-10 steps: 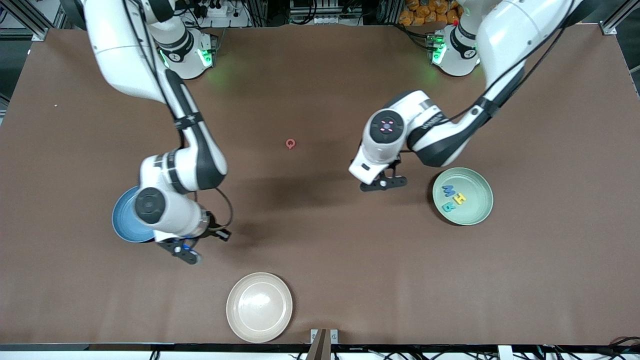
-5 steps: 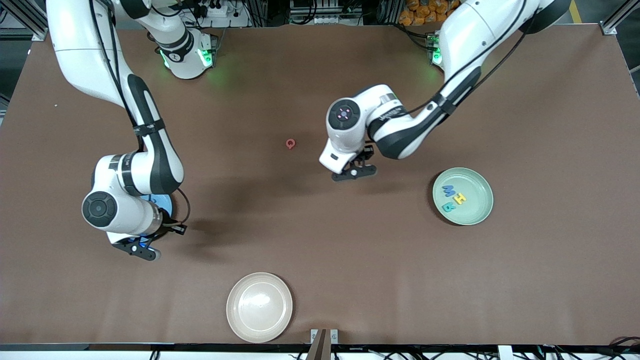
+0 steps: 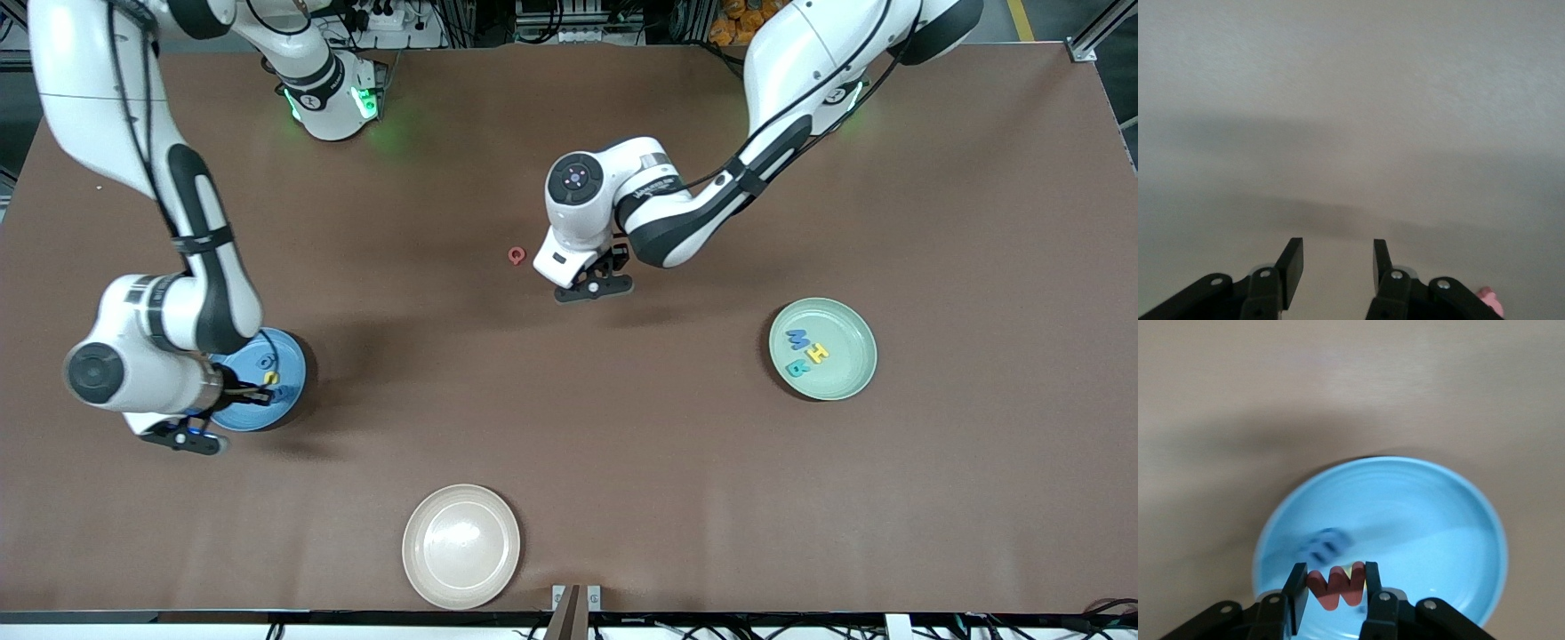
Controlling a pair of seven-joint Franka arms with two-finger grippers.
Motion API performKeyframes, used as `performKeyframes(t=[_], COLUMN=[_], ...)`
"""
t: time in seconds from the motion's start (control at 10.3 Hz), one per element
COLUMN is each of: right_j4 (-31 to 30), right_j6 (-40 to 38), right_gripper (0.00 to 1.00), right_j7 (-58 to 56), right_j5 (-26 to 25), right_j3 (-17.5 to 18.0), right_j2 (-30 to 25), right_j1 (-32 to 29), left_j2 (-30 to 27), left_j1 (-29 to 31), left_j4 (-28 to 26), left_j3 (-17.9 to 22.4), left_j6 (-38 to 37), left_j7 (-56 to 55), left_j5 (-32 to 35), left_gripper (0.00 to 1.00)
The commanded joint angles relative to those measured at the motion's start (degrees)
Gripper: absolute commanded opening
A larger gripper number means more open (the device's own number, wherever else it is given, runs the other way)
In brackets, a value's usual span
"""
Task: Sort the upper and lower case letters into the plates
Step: 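Carry the letter to the blue plate while the left gripper nears o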
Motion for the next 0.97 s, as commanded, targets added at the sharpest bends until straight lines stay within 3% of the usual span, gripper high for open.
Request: performKeyframes(t=[0.0, 0.1, 0.19, 0.48, 0.87], right_j4=[-3.11, -3.38, -4.16, -7.59, -11.46], right_j6=[0.69, 0.69, 0.69, 0.77, 0.86], right_gripper=[0.36, 0.96, 1.00, 1.00, 1.00], right_j7=[-3.18, -3.19, -3.36, -9.04, -11.19], right_j5=[-0.85, -0.85, -0.85, -0.85, -1.19], right_j3=[1.16, 1.16, 1.16, 1.25, 2.03], right_j2=[-3.03, -3.81, -4.78, -9.96, -15.85], right_j1=[-1.89, -1.90, -1.72, -1.46, -1.98], left_j2=[2.36, 2.98, 3.77, 5.01, 7.47], left_j1=[-3.38, -4.25, -5.48, -11.36, -14.19], left_j4=[2.20, 2.46, 3.34, 6.15, 7.92], left_j3=[1.19, 1.19, 1.37, 5.14, 6.46], left_j6=[3.63, 4.78, 4.79, 4.88, 6.63], left_j7=[-3.26, -4.76, -5.03, -7.49, -8.02], left_j5=[-1.15, -1.15, -1.15, -1.33, -1.24], left_gripper=[0.51, 0.52, 0.53, 0.56, 0.59])
